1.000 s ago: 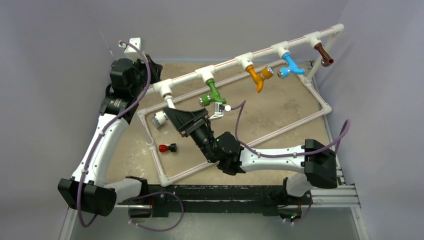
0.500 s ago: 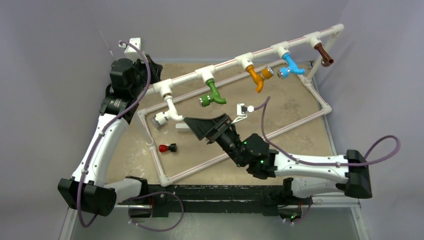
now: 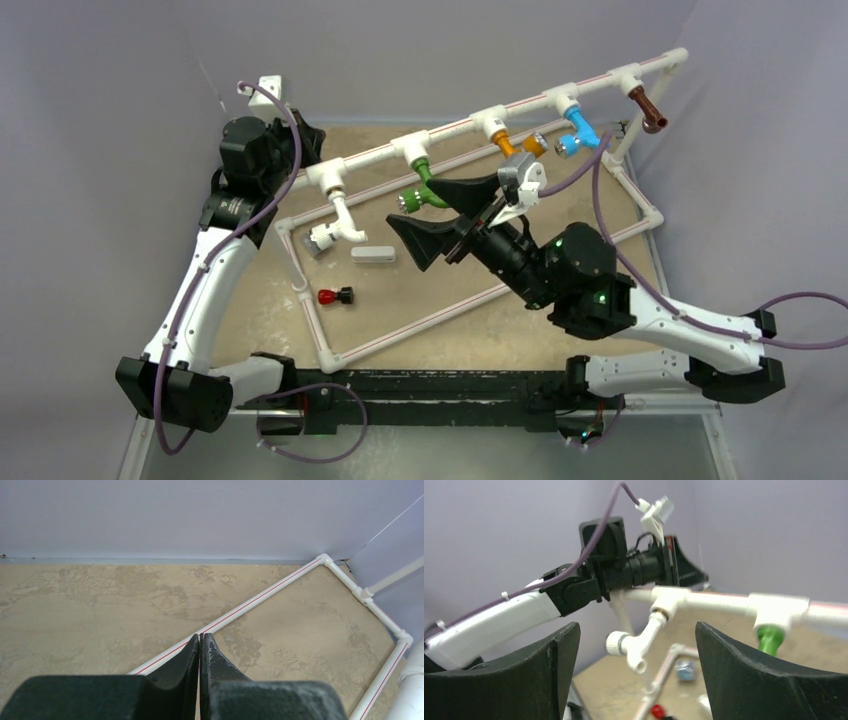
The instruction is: Install the water faucets
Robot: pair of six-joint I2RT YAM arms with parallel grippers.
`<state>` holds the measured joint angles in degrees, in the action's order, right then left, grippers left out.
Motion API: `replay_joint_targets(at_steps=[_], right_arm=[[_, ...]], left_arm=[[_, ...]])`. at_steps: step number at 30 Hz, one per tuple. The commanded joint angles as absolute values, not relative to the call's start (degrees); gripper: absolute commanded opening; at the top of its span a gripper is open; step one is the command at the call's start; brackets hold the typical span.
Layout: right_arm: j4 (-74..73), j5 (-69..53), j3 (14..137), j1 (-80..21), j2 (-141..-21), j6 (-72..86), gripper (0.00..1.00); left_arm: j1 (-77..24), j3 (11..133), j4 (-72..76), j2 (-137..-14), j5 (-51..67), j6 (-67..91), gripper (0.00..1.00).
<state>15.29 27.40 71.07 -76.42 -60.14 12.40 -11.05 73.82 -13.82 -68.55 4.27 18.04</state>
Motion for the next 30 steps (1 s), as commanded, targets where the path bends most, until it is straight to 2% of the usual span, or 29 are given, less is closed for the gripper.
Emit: replay_joint_targets(at_steps=[1,7,13,23,30], right_arm=[[4.2,19.4,80.8,-76.3,-62.8,-11.4,0.85],[-0.6,7.1,82.2,-76.4,-64.8,-36.0,0.86],[-1.1,7.5,82.2,-77.0,-68.2,-52.9,0.85],[-0.9,17.8,81.5,-83.7,-75.5,-72.1,0.83],[6.2,27.2,78.4,-85.1,-79.5,-81.8,0.81]], left_arm=[[-10.8,70.8,-23.2,-70.3,5.8,18.4,0.0],[-10.7,70.8,-23.2,-70.3,5.3,18.2,0.0],[-10.7,70.8,-23.2,-70.3,4.8,18.1,0.0],[-10.5,70.8,-23.2,-70.5,5.1,18.1,0.0],[-10.5,70.8,-23.1,-70.5,5.3,18.1,0.0]])
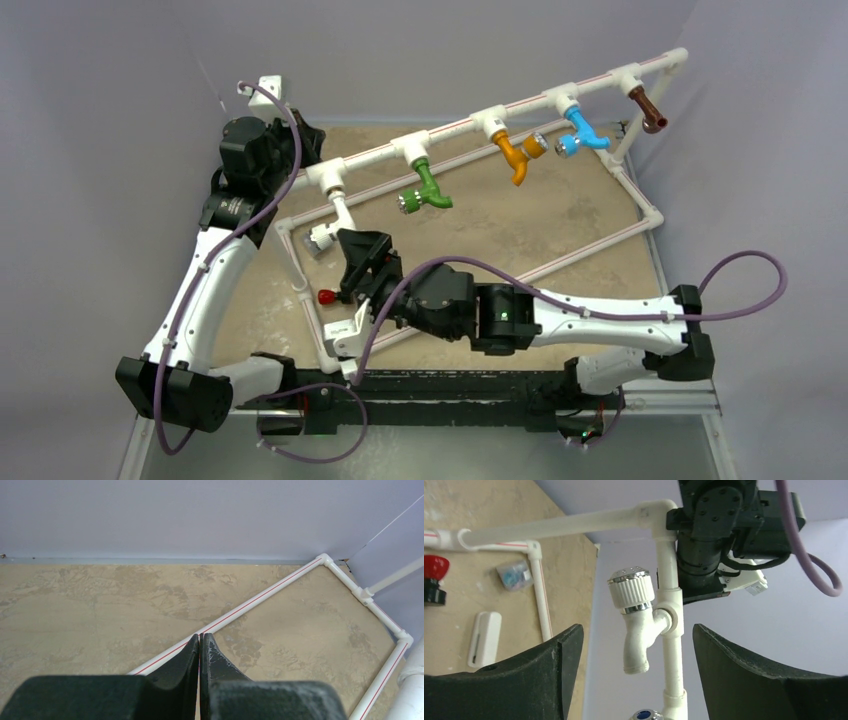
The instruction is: Install the water faucets
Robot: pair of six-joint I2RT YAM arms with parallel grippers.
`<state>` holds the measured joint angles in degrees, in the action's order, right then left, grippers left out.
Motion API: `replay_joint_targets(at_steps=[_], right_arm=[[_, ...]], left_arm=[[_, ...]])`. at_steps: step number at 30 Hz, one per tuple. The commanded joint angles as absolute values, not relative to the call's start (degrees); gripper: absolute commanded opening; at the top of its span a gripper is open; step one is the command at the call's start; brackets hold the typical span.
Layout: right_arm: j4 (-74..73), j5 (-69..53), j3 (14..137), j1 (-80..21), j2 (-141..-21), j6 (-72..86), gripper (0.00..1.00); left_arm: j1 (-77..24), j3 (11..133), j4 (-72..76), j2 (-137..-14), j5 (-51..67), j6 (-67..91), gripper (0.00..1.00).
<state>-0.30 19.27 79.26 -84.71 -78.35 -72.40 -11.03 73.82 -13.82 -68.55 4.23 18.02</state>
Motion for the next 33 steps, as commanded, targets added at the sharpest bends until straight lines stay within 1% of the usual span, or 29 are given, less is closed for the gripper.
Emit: replay_joint_targets(at_steps=[1,5,16,20,25,28,31,33], right_arm=[[7.9,29.3,77.8,-85.1,-80.1,-83.2,0.8],[16.2,34.9,74.7,-85.1,-82.2,-88.8,0.78],[25.5,36.7,75.8,-83.8,-87.4,-94.3,0.75],[27.9,37.0,76.2,-82.9,-88.8,-94.4,0.71],[30.1,36.9,76.6,-82.2,-90.2,-94.0,0.59],[31.0,37.3,77.2,-81.8,-91.1,-93.3,0.48],[32.1,37.6,77.2,-81.7,-91.7,-92.6,0.33],[33.3,38.0,77.2,-81.7,-92.0,-91.8,0.16]], left_arm=[[-10.5,70.8,-23.1,-70.5,5.4,18.2,0.0],[-10.5,70.8,-23.1,-70.5,5.4,18.2,0.0],[-10.4,70.8,-23.0,-70.7,5.9,18.3,0.0],[-10.4,70.8,-23.0,-70.6,6.0,18.3,0.0],[-10.4,70.8,-23.0,-70.6,6.1,18.3,0.0],[-10.4,70.8,-23.0,-70.7,6.3,18.4,0.0],[-10.4,70.8,-23.0,-70.7,6.2,18.4,0.0],[-10.4,70.8,-23.1,-70.7,6.3,18.4,0.0]])
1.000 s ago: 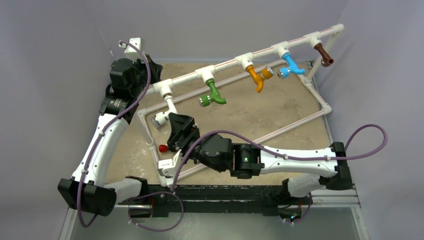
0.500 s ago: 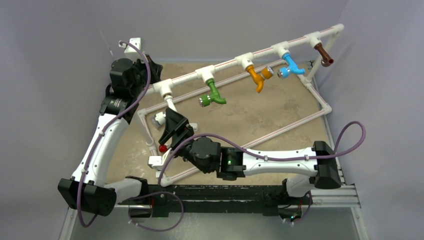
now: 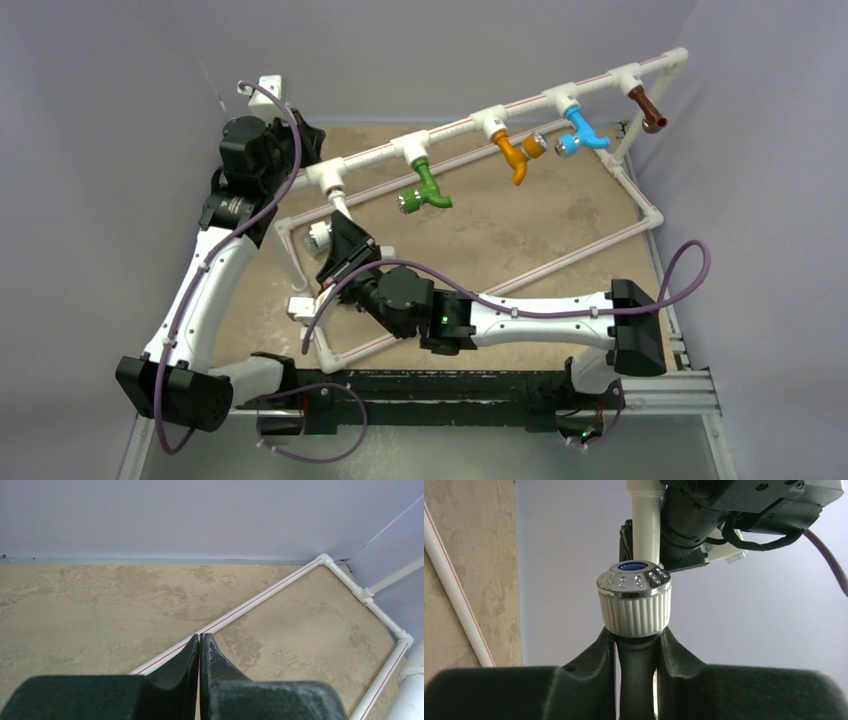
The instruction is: Install the water faucets
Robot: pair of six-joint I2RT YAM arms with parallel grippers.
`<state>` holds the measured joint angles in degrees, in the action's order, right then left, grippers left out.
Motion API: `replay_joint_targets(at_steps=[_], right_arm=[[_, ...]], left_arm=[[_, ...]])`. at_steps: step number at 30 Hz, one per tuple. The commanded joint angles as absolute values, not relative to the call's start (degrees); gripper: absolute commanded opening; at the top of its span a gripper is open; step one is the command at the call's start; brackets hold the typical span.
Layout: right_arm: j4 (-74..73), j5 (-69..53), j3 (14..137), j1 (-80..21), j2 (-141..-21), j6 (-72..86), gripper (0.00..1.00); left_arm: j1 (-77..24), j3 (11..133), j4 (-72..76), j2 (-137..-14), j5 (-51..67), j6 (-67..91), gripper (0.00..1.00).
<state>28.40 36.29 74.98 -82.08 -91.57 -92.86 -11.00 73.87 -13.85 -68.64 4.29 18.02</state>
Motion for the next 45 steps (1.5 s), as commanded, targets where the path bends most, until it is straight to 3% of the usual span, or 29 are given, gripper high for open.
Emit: replay_joint_targets(at_steps=[1,2,9,18,28,37,39,41,45], right_arm=[[34.6,38.3,77.1,-81.7,-92.2,-91.3,0.04],[36.6,38.9,76.7,-81.7,-92.5,-90.7,0.0],[50.6,44.4,74.0,-82.0,-95.0,-76.5,0.0],[52.2,48.2,73.2,-82.0,-93.5,-11.8,0.0],[57.6,46.2,65.1,-79.3,-89.9,48.7,0.0],[57.6,39.4,65.4,-78.5,-90.4,74.1,0.0],[57.6,38.1,65.2,-78.4,-89.9,73.7,0.1],[57.4,37.8,64.1,-78.4,-88.6,71.4,0.34],[54.7,37.4,61.2,-78.4,-84.8,65.7,0.65]], left_arm=[[-10.4,70.8,-23.1,-70.7,6.3,18.4,0.0],[-10.4,70.8,-23.1,-70.7,6.3,18.4,0.0],[-10.4,70.8,-23.0,-70.7,6.4,18.4,0.0],[-10.2,70.8,-23.0,-70.6,6.8,18.6,0.0],[-10.1,70.8,-23.0,-70.4,6.8,18.6,0.0],[-10.1,70.8,-22.9,-70.6,7.2,18.8,0.0],[-10.1,70.8,-22.9,-70.6,7.3,18.8,0.0],[-10.1,70.8,-22.9,-70.5,7.3,18.8,0.0],[-10.1,70.8,-22.9,-70.4,7.3,18.8,0.0]])
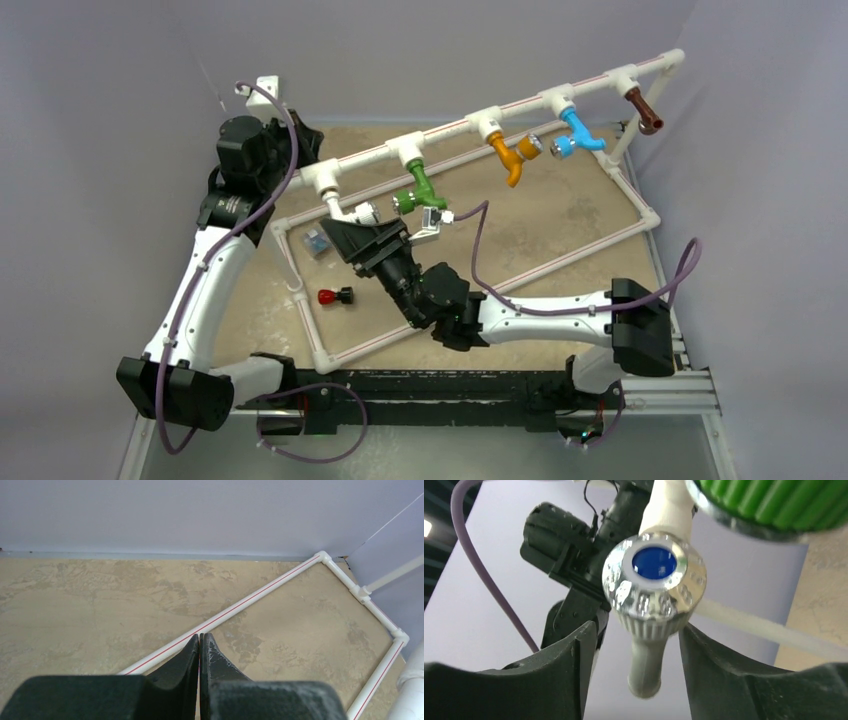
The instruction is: Install the water faucets
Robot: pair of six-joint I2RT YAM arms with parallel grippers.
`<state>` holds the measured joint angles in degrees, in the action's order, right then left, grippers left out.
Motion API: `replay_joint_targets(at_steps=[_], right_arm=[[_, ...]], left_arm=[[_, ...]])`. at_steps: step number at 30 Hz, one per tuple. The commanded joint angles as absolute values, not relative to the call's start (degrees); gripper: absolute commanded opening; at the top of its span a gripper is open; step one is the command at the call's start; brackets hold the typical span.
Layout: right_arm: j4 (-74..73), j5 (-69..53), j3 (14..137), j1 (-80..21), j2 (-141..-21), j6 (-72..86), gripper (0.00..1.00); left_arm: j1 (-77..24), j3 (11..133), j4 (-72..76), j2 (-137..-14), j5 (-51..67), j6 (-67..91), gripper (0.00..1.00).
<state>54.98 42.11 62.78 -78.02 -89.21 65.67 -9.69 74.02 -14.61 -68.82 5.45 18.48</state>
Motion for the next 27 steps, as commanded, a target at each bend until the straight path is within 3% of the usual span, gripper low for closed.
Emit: replay_joint_targets(at_steps=[1,4,10,20,27], right_arm=[[53.2,37.0,60.4,-78.4,-83.9,65.2,0.72],[48.5,36.3,59.4,-78.4,-80.9,60.5,0.84],[37.9,34.8,57.0,-78.3,-72.6,47.8,0.93],[15.4,31.9,66.5,-78.1,-65.7,-3.7,0.93],[14.5,27.8,68.1,-79.2,-65.8,-42.4,0.9]], left_arm=[[-10.1,70.8,-22.9,-70.5,7.3,18.8,0.0],[-10.1,70.8,-22.9,-70.4,7.1,18.8,0.0],[-10.0,70.8,-22.9,-70.3,7.3,18.8,0.0],[-9.6,70.8,-22.9,-71.0,7.7,19.0,0.0],[-9.6,70.8,-22.9,-70.8,7.5,18.9,0.0]])
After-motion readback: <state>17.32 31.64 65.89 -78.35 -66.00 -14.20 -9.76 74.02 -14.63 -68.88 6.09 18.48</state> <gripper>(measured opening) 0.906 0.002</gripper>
